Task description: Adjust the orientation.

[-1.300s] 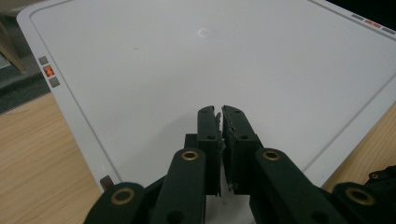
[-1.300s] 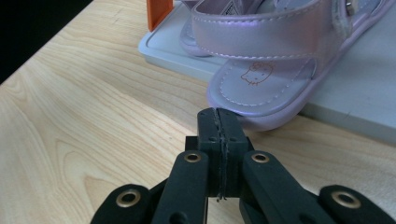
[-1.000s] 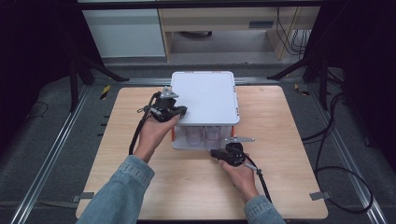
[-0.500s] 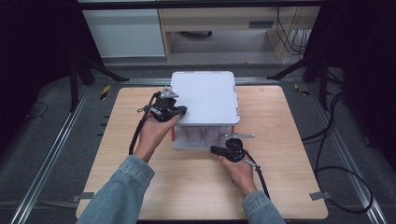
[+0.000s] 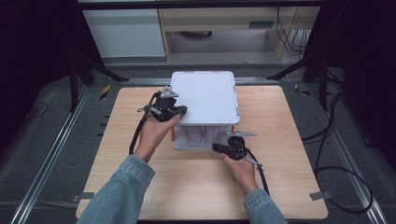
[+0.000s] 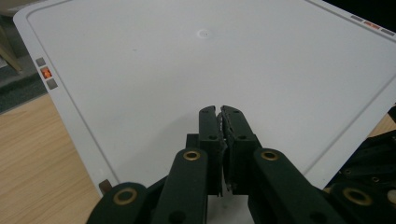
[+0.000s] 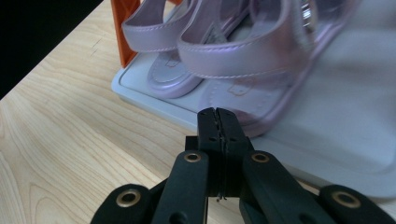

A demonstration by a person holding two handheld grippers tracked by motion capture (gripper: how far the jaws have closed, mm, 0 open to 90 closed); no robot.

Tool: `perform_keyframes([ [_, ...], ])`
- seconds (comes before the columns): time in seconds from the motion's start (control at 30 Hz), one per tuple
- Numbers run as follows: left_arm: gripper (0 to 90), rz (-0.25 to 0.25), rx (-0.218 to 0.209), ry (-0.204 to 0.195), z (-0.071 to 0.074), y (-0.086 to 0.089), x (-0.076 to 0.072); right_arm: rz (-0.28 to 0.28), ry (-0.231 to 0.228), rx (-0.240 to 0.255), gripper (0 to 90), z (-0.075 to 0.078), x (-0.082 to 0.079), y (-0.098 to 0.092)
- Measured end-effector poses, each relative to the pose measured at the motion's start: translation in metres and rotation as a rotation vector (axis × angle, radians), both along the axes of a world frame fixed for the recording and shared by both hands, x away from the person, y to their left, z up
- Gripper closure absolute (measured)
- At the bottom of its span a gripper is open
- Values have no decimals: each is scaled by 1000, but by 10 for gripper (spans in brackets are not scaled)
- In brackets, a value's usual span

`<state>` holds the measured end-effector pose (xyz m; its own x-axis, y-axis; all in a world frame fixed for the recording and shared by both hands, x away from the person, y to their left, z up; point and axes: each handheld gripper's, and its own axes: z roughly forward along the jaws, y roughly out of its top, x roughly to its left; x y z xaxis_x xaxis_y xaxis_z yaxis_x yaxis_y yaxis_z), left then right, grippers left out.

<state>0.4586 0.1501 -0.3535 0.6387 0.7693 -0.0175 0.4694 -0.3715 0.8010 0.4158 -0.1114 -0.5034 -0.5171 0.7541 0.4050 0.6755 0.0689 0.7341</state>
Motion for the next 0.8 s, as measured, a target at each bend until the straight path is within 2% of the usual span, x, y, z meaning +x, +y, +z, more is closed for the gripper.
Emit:
perform_keyframes([
  [0.13,866,1,2,0,0,0,0,-8,0,-12,900,0,0,-5],
  [0.3,866,-1,3,2,0,0,0,-10,4,-18,900,-5,4,-2],
  [0.37,866,-2,3,1,0,0,1,-10,11,-5,900,-4,6,0],
  [0.8,866,-4,1,1,0,0,1,-31,15,-5,900,-6,13,4],
])
